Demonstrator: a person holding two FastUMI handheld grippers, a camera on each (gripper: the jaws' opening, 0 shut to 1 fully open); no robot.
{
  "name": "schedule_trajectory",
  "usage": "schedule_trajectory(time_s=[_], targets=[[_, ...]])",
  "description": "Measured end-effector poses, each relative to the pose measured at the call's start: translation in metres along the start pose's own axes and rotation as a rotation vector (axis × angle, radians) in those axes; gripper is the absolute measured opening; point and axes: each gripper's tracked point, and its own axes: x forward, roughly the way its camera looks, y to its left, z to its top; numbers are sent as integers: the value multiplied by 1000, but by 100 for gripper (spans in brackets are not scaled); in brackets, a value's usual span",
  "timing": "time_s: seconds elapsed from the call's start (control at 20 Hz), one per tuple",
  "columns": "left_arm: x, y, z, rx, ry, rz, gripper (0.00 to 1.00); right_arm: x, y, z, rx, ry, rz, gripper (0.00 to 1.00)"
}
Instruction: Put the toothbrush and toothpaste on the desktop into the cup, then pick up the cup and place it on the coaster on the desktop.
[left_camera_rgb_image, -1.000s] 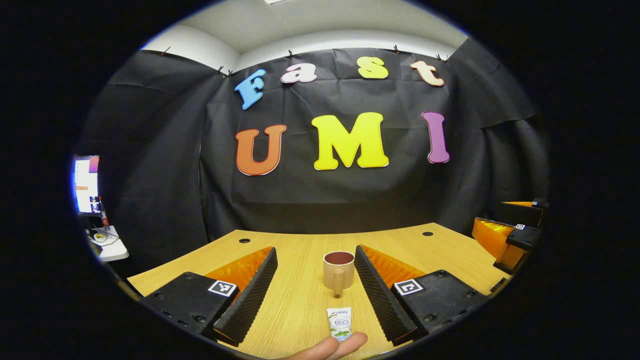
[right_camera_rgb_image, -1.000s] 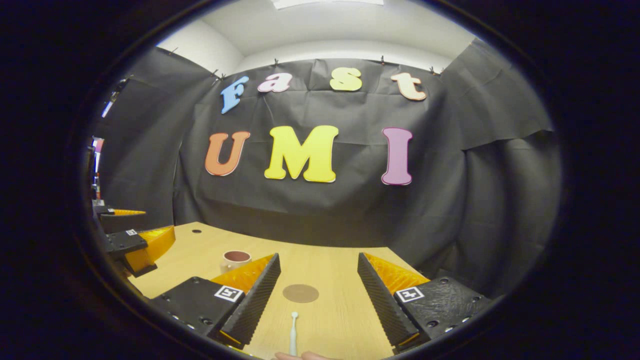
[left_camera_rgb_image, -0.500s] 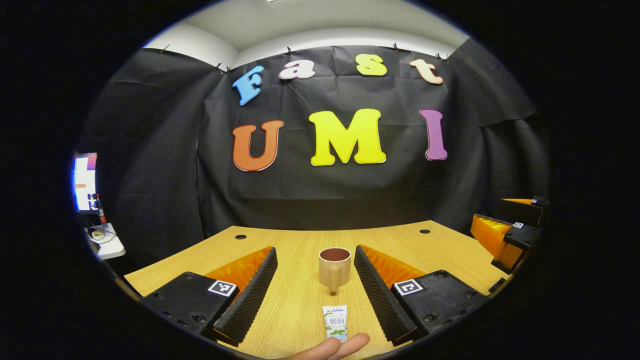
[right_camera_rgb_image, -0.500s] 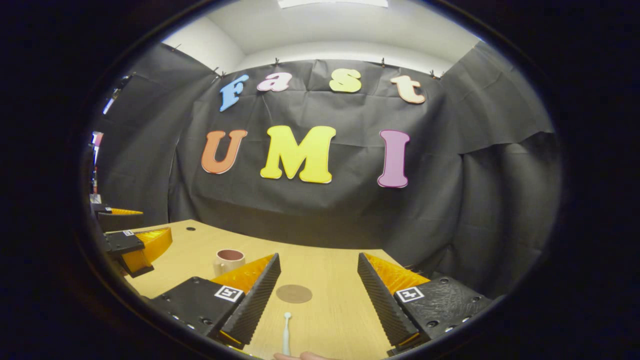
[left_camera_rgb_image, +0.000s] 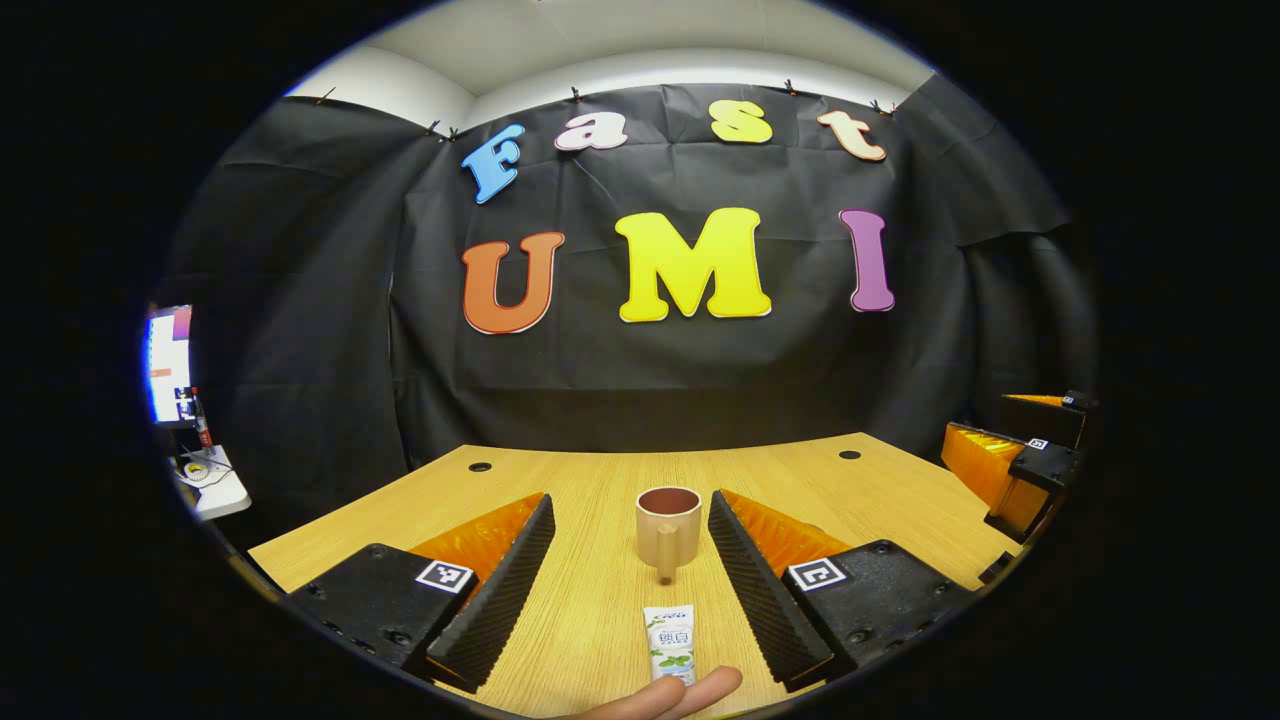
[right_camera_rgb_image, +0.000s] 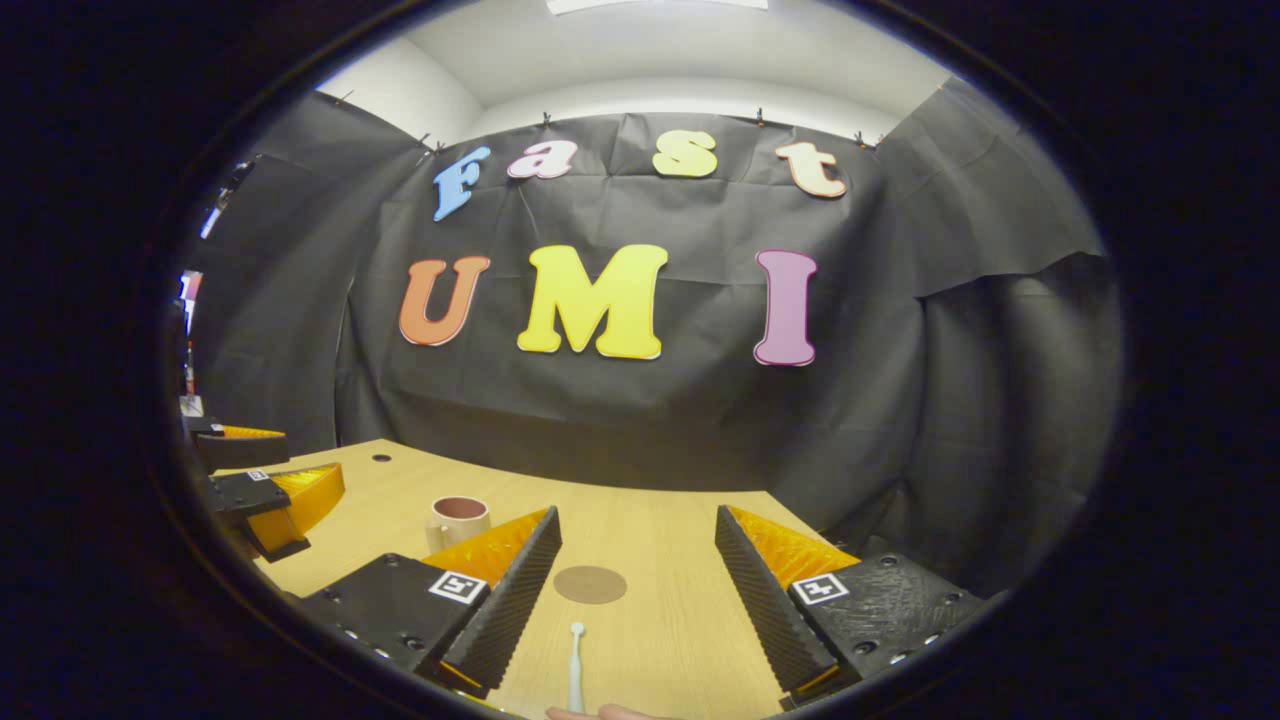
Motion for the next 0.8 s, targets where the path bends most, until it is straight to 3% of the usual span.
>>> schedule_trajectory(time_s=[0.5,0.65,0.8], targets=[[7,-7,-15,9,45,-46,98,2,0,-4,-42,-6,-13,96],[15,-2,-33,-13,110,-40,98,3,-2,-4,-37,0,-17,96],[20,-11,-64,-42,232,-81,98,5,-2,-7,-35,6,-17,96]])
